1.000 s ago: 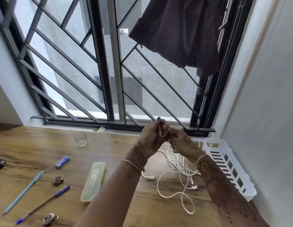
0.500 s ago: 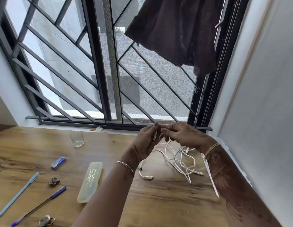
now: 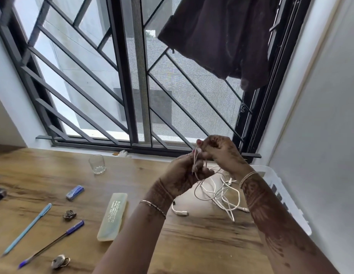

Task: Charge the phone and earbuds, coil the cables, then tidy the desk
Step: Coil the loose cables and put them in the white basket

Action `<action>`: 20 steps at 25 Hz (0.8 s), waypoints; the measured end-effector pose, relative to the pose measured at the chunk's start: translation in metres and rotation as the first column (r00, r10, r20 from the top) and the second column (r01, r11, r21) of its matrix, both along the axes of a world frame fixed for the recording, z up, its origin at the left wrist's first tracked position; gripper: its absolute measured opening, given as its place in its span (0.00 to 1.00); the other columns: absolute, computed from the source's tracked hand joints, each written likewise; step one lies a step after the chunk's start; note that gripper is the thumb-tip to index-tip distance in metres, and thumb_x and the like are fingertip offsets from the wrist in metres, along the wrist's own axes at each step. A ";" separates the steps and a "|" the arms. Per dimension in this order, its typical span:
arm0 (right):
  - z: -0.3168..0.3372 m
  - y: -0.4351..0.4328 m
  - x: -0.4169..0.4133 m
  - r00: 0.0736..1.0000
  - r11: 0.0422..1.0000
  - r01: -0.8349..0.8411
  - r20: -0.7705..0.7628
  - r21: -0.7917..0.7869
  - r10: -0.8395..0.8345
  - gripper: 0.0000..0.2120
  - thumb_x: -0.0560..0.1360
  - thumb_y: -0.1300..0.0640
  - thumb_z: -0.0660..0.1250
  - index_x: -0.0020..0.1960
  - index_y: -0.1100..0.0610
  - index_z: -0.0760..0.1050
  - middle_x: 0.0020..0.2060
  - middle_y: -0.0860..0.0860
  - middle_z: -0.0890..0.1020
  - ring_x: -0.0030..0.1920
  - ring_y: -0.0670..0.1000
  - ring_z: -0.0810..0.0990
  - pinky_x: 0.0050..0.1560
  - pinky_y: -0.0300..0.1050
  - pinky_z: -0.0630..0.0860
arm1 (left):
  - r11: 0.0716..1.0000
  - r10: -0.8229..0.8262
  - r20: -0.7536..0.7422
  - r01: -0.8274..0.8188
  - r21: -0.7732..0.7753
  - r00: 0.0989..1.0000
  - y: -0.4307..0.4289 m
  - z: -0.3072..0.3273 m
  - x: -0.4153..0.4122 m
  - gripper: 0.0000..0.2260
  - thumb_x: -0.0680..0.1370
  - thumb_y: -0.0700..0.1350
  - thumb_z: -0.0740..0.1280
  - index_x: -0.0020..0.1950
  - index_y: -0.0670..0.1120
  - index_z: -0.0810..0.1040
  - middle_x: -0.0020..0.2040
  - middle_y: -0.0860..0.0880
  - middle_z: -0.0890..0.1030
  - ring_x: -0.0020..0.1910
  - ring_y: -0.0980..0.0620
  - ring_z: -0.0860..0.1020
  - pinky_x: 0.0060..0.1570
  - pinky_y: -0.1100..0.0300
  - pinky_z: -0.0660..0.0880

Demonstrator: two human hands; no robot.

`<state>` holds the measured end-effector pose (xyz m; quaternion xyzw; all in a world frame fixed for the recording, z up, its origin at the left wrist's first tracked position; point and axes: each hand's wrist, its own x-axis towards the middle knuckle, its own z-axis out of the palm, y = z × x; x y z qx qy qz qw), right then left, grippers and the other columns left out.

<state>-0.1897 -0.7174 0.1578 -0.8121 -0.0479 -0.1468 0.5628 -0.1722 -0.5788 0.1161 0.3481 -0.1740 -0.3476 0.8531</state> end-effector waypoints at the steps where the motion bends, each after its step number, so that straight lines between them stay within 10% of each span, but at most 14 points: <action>1: -0.003 0.002 0.002 1.000 1.000 0.019 -0.011 0.024 -0.019 0.09 0.75 0.58 0.70 0.36 0.57 0.78 0.37 0.55 0.84 0.37 0.45 0.82 0.42 0.38 0.77 | 0.999 0.000 -0.027 -0.001 -0.041 1.000 -0.001 0.002 0.000 0.20 0.83 0.46 0.50 0.45 0.40 0.78 0.21 0.51 0.69 0.25 0.54 0.76 0.42 0.58 0.81; 11: 0.002 0.014 -0.004 0.994 0.826 -0.020 -0.103 -0.563 -0.045 0.12 0.78 0.54 0.61 0.39 0.53 0.79 0.37 0.52 0.79 0.41 0.52 0.76 0.44 0.43 0.69 | 0.872 0.381 -0.163 -0.412 -0.263 0.910 -0.020 0.034 0.027 0.14 0.83 0.43 0.54 0.40 0.42 0.72 0.28 0.46 0.79 0.32 0.49 0.81 0.42 0.56 0.81; 17: 0.013 0.005 -0.005 0.987 0.774 0.021 -0.111 -0.633 -0.118 0.14 0.75 0.49 0.66 0.32 0.50 0.76 0.28 0.44 0.75 0.33 0.45 0.74 0.32 0.35 0.64 | 0.781 0.330 0.486 -0.523 0.341 0.809 -0.013 0.011 0.035 0.15 0.84 0.41 0.52 0.41 0.41 0.73 0.30 0.45 0.78 0.28 0.52 0.76 0.26 0.59 0.72; 20: 0.012 -0.003 0.004 0.989 0.798 0.091 -0.040 -0.596 -0.143 0.14 0.75 0.48 0.67 0.35 0.54 0.79 0.32 0.50 0.81 0.36 0.49 0.78 0.36 0.40 0.71 | 0.825 0.146 0.477 -0.372 0.425 0.867 -0.008 0.000 0.028 0.17 0.84 0.44 0.53 0.41 0.39 0.74 0.26 0.49 0.78 0.26 0.54 0.77 0.30 0.62 0.76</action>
